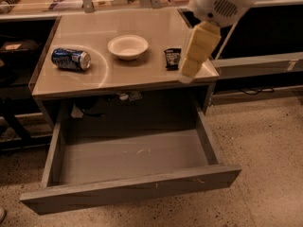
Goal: Place pepsi can into top drawer
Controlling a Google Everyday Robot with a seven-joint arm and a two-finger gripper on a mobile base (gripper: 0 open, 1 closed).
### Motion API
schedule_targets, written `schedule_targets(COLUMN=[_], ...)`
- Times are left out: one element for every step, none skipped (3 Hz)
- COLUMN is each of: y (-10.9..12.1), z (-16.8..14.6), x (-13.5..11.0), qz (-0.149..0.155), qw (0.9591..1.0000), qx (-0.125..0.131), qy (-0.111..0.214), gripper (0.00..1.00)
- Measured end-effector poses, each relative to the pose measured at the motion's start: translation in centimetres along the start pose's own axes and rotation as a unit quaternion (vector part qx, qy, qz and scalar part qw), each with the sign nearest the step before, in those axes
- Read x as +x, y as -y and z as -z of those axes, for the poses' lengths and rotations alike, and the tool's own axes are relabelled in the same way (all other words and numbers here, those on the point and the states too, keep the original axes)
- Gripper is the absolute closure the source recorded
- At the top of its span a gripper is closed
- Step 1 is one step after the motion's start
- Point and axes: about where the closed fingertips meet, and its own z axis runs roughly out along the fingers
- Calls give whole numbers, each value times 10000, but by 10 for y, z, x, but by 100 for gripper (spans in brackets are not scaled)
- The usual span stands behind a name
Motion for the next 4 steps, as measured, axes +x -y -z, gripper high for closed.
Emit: schedule_targets(y=[40,68,79,80], z=[-10,-32,-14,-14], x=[-49,-103,-129,-129], qz=[-3,165,266,258], qw=[9995,9985,9968,9968], qx=[-49,-287,-87,-70], qy=[301,444,745,756], gripper=[0,0,0,0])
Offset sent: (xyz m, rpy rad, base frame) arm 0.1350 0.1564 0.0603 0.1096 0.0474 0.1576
